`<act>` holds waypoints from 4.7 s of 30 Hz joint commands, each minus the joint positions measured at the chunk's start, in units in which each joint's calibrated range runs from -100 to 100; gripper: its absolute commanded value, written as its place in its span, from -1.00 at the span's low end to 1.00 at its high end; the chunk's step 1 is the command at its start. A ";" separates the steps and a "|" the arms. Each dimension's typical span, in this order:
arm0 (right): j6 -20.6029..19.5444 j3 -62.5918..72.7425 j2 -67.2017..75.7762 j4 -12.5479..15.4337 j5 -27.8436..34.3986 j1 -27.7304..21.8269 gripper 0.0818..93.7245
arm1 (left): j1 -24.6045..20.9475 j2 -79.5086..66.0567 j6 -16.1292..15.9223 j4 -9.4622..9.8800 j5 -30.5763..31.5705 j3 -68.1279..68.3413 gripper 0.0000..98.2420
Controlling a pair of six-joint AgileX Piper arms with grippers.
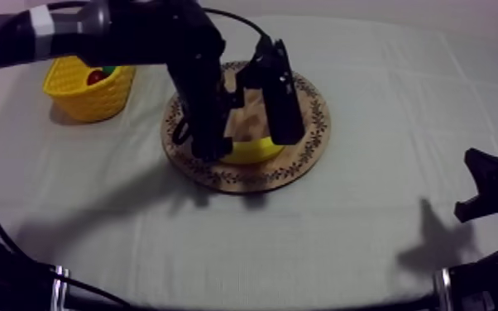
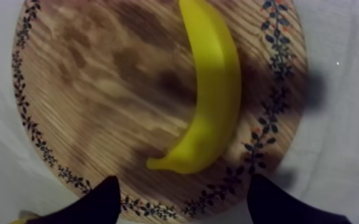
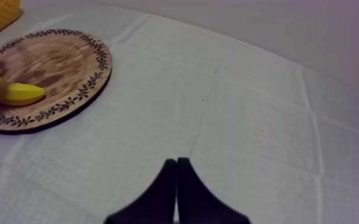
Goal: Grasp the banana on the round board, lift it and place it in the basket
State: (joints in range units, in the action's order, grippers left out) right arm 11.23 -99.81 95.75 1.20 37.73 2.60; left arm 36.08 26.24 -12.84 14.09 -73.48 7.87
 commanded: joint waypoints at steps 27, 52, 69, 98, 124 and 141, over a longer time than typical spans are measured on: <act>-0.02 0.03 0.00 -0.01 0.01 0.00 -0.99 | 0.66 13.63 -2.05 -8.12 2.12 -10.98 0.34; -0.02 0.03 0.00 -0.01 0.01 0.00 -0.99 | -0.55 21.75 -2.48 -8.92 0.12 -19.12 -0.14; -0.02 0.03 0.00 -0.01 0.01 0.00 -0.99 | -1.07 10.45 -1.37 -9.38 -1.01 -14.79 -0.57; -0.02 0.03 0.00 -0.01 0.01 0.00 -0.99 | -18.76 -26.50 14.95 -8.83 -15.75 -10.42 -0.46; -0.02 0.03 0.00 -0.01 0.01 0.00 -0.99 | -30.89 3.93 20.75 -3.86 -5.31 -26.99 -0.47; -0.02 0.03 0.00 -0.01 0.01 0.00 -0.99 | -31.60 10.07 21.37 -2.51 -2.97 -20.73 -0.51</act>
State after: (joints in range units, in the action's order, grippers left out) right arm 11.17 -99.81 95.75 1.20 37.74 2.60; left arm 4.53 36.25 8.55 11.56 -76.48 -12.83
